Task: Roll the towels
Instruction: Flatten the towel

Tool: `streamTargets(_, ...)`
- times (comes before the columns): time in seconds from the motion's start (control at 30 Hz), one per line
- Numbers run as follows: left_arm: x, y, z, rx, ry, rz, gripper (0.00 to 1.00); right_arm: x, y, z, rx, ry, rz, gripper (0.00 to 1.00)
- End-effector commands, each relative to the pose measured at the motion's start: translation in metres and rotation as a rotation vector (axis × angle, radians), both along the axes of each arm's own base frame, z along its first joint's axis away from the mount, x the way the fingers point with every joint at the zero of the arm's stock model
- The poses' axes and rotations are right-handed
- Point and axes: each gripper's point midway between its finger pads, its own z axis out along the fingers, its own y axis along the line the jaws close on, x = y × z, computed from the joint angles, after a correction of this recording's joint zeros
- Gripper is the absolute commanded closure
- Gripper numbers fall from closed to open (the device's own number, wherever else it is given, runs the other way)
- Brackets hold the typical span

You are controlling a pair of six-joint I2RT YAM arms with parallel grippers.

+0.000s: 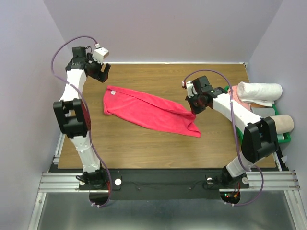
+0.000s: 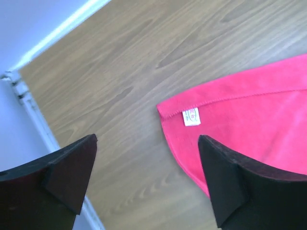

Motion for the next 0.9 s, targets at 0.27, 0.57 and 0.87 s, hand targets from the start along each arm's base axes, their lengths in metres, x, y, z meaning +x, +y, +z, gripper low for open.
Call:
streamTargets(0.27,0.028,-0.005,-0.086,-0.179,0.253,0.054,0.19,0.041,0.007,0.023,0.033,-0.072,-0.012,0.99)
streamTargets(0.57,0.029,-0.015,-0.113,-0.302,0.327,0.135,0.22,0.049,0.007,0.023,0.031,-0.077,-0.014,1.00)
streamTargets(0.87,0.030,-0.024,-0.121,-0.368,0.367,0.140,0.38,0.051,0.002,0.022,0.022,-0.077,-0.021,0.99)
